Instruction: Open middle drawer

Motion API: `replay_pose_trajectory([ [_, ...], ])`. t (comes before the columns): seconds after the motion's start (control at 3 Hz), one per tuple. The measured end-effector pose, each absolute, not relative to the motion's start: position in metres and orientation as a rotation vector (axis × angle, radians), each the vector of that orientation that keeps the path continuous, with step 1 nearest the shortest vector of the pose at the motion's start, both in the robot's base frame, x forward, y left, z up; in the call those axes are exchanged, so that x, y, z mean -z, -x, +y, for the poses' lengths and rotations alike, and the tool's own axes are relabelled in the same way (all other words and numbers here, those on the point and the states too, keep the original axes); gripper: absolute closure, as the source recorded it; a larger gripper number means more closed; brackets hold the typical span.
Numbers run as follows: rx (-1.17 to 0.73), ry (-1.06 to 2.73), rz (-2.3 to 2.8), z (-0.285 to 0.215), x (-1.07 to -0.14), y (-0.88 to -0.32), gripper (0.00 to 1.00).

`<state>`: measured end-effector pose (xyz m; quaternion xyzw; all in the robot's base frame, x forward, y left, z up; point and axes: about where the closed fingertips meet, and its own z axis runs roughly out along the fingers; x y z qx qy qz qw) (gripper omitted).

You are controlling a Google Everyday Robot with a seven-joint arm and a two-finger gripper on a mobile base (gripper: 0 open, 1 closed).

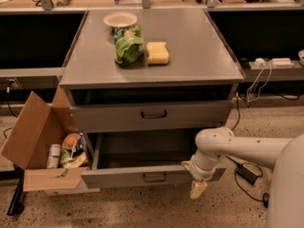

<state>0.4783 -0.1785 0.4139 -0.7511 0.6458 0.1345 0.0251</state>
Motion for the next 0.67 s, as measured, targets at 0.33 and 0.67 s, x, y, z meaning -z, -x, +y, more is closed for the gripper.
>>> replay_pose_trajectory([
  [0.33,-0.416,2.323,1.997,-0.179,-0.419,-0.478,0.63],
  [0.67,-0.404,2.299,2.002,-0.173,-0.430,-0.474,0.86],
])
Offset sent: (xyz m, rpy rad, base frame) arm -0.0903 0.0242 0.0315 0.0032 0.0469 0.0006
